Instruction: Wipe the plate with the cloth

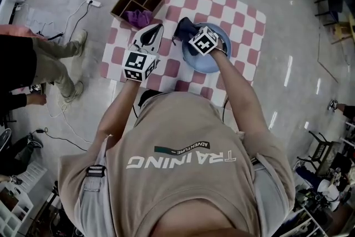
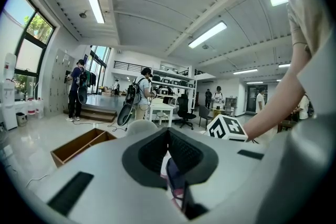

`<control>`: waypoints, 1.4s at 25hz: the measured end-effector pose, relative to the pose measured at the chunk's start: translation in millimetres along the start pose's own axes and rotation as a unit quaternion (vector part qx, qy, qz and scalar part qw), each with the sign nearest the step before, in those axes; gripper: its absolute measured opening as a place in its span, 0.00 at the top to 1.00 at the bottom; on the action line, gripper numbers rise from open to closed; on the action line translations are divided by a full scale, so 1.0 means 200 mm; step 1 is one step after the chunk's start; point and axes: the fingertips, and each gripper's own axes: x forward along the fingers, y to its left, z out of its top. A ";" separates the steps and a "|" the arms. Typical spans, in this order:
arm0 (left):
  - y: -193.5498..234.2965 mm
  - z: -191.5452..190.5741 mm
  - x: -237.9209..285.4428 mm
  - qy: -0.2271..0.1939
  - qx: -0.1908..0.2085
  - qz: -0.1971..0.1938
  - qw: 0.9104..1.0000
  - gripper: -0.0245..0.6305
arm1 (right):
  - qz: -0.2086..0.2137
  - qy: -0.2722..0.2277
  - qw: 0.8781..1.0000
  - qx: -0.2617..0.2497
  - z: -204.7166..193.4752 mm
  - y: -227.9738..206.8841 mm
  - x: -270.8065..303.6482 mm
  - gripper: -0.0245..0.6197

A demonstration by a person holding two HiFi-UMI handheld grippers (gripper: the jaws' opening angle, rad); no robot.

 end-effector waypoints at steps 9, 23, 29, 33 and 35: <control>-0.06 0.01 0.10 0.008 0.001 -0.016 1.000 0.94 | -0.071 0.047 0.994 0.071 -0.33 -0.45 -0.12 0.78; -0.35 0.04 0.30 0.014 0.019 -0.093 0.995 0.94 | -0.063 0.076 0.969 0.226 -0.94 -0.25 -0.38 0.78; -0.47 0.01 0.30 0.019 0.020 -0.121 0.992 0.94 | -0.073 0.031 0.966 0.246 -0.97 -0.05 -0.48 0.78; -0.51 -0.01 0.26 0.020 0.020 -0.128 0.991 0.94 | -0.070 -0.001 0.965 0.254 -0.87 0.11 -0.51 0.78; -0.51 -0.02 0.23 0.020 0.022 -0.129 0.991 0.94 | -0.055 -0.004 0.962 0.267 -0.83 0.22 -0.49 0.78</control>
